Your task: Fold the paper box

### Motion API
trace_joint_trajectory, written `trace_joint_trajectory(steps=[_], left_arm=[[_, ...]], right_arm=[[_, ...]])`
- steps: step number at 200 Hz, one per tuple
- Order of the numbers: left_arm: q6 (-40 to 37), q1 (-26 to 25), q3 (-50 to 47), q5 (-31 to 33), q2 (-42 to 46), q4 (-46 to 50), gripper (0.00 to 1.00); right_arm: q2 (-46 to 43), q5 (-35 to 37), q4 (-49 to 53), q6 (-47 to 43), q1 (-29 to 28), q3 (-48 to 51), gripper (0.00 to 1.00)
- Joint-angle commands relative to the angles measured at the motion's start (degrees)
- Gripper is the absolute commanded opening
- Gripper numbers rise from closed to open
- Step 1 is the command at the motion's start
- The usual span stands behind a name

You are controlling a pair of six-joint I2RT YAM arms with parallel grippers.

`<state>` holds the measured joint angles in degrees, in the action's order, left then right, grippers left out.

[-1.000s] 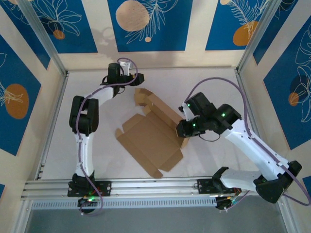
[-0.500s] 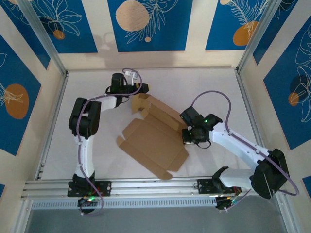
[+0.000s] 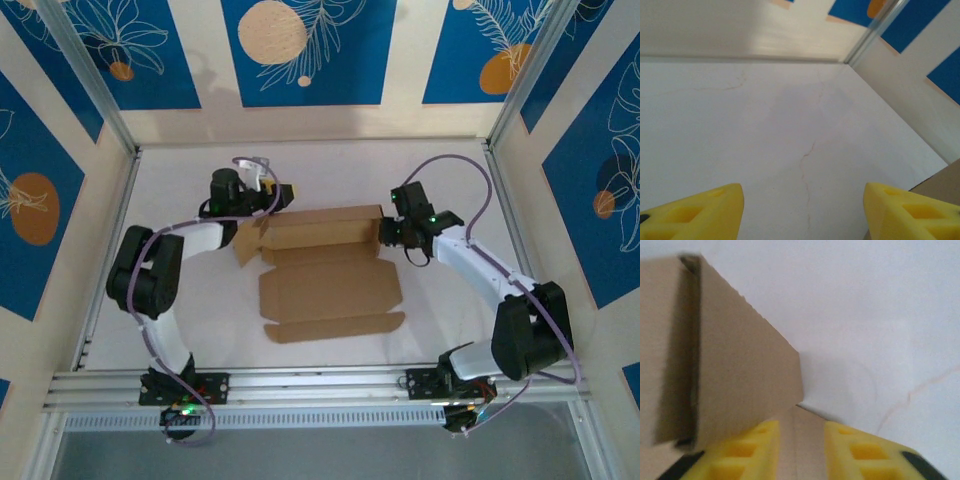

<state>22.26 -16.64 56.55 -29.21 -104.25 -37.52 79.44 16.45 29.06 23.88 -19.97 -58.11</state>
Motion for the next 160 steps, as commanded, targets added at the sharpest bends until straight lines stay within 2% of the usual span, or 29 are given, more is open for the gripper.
trace_joint_trajectory(steps=[1, 27, 42, 59, 71, 106, 132, 160], left_arm=[[1.9, -0.7, -4.5, 6.5, 2.6, -6.3, 0.64], [4.6, -2.2, -8.7, 12.3, 4.2, -10.8, 0.64], [5.0, -3.6, -9.6, 14.9, 4.8, -12.2, 0.64], [6.6, -5.4, -9.6, 17.1, 4.8, -14.2, 0.64], [6.8, -6.8, -9.3, 18.8, 4.8, -15.0, 0.64], [5.3, -9.8, -8.7, 24.5, 4.9, -14.9, 0.64], [5.7, -10.3, -8.5, 25.4, 4.7, -15.5, 0.64], [4.5, -10.3, -8.5, 26.1, 5.4, -14.3, 0.64]], right_arm=[[-2.3, -10.5, -6.3, -0.9, 2.4, -2.6, 0.41], [-7.3, -22.4, -6.6, 8.0, 2.0, -0.2, 0.51], [-10.1, -26.2, -9.4, 18.2, 0.2, 3.0, 0.64], [-12.0, -26.7, -17.3, 32.0, -2.7, 7.1, 0.76], [-11.7, -25.3, -23.0, 40.0, -5.3, 9.0, 0.80], [-5.4, -24.3, -29.9, 51.5, -10.3, 8.4, 0.82], [0.1, -24.3, -36.7, 56.8, -11.9, 8.9, 0.74], [5.2, -24.7, -40.0, 58.5, -13.0, 7.5, 0.61]])
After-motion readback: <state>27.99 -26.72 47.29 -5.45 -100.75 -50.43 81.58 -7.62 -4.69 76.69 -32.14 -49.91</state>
